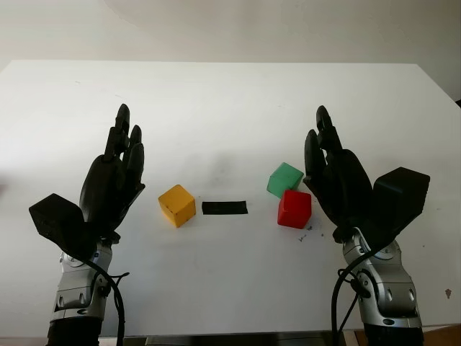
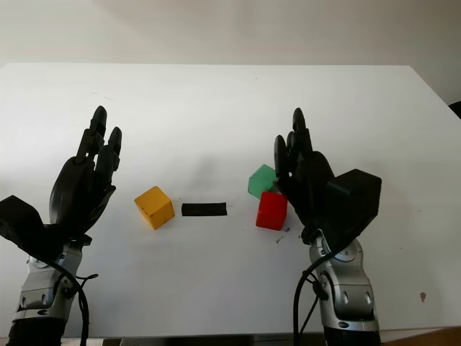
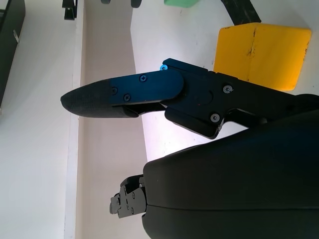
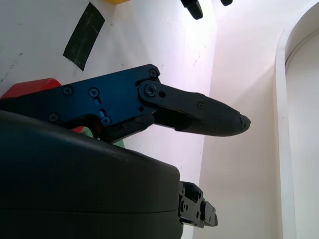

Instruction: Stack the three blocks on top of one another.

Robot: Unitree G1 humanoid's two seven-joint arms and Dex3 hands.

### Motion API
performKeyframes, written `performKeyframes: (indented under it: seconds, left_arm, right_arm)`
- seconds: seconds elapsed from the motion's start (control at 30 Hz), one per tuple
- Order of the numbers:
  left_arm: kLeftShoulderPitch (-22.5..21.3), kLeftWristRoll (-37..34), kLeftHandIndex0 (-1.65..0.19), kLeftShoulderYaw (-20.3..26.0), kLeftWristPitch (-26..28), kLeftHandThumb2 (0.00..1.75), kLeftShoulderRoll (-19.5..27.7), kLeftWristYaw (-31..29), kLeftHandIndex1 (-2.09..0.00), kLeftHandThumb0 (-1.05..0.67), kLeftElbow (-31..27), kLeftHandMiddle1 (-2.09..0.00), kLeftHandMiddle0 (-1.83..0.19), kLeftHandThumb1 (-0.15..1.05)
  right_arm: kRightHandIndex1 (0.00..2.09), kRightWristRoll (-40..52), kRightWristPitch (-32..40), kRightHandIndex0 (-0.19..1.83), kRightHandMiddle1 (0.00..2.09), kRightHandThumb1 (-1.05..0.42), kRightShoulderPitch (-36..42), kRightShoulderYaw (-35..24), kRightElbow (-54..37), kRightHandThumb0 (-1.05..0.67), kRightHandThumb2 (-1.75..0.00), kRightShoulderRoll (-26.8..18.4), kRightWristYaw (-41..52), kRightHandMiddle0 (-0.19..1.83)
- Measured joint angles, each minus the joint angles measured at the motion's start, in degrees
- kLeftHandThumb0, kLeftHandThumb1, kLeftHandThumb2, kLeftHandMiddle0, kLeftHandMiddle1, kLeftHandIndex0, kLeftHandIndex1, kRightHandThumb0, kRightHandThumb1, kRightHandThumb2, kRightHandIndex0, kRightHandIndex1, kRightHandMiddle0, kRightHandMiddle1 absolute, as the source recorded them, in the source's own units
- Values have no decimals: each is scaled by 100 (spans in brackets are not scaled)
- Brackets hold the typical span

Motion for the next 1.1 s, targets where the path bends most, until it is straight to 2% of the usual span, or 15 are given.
performKeyframes:
  seconds: [0.37,0.47,0.53,0.63,0.7,0.87,0.97,1.1]
  left_arm:
    - [38,9,17,0,5,51,1,20,-5,-80,-3,-5,14,105]
    - [36,4,17,5,6,50,1,24,-5,-79,-3,-5,14,105]
    - [34,-17,17,6,7,51,1,21,-5,-78,-2,-5,14,105]
    - [32,-33,17,11,7,51,8,-1,-5,-78,-2,-5,15,105]
    - [30,-35,17,11,7,52,16,-4,-5,-78,-2,-5,14,105]
    - [27,-41,17,11,60,51,17,4,-5,-79,-3,-5,14,105]
    - [28,-42,17,11,63,51,18,6,-5,-78,-5,-5,14,105]
    - [28,-39,16,13,61,53,24,4,-6,-77,-7,-6,13,105]
  right_arm:
    - [0,29,2,-19,0,-105,18,16,79,-73,-65,1,20,-19]
    - [0,37,-13,-19,0,-105,-8,2,94,-73,-61,-10,70,-19]
    - [0,-75,-30,-19,1,-105,-56,2,95,-75,-56,-183,163,-18]
    - [0,-382,-337,-19,6,-103,-262,-44,154,-73,-23,-772,481,-11]
    - [0,-450,-558,-19,9,-97,-480,-141,166,-71,-11,-1195,790,-4]
    - [4,-1387,-1615,-13,17,-81,-1036,-40,366,-69,-2,-2633,1588,13]
    - [6,-1973,-2452,-10,19,-78,-1374,170,603,-68,-3,-3377,2002,16]
    - [7,-2867,-3933,-6,20,-77,-1808,563,899,-65,-4,-4327,2406,22]
